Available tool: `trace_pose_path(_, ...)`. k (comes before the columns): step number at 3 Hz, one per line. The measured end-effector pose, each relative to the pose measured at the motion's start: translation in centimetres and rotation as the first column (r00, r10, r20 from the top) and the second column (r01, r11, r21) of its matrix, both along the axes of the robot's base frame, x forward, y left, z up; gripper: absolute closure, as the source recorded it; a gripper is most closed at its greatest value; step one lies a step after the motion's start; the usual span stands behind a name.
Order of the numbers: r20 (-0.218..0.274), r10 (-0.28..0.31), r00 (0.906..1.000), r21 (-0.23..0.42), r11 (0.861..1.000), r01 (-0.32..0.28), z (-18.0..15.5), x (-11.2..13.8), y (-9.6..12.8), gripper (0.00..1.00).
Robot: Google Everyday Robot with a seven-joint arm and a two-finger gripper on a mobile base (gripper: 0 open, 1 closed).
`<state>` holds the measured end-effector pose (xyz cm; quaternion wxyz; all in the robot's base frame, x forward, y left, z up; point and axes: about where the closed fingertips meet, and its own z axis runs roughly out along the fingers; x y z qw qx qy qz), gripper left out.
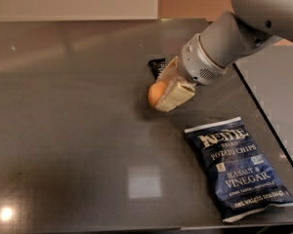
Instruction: Move orange near rxbar chocolate
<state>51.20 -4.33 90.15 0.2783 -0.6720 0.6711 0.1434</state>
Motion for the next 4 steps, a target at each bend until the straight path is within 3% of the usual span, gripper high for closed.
trace_pose_path(1,0.009,-0.076,0.997,-0.026,0.997,0.077,-0.9,2.8,-2.2,1.0)
trace_pose_path(3,0.035,-0.167,0.9853,-0.057,0.984,0.169,-2.1,7.4,-4.9,1.0)
trace_pose_path(4,0.037,-0.208,0.9774,-0.085,0.974,0.211,-3.1,9.0,-6.0,0.82)
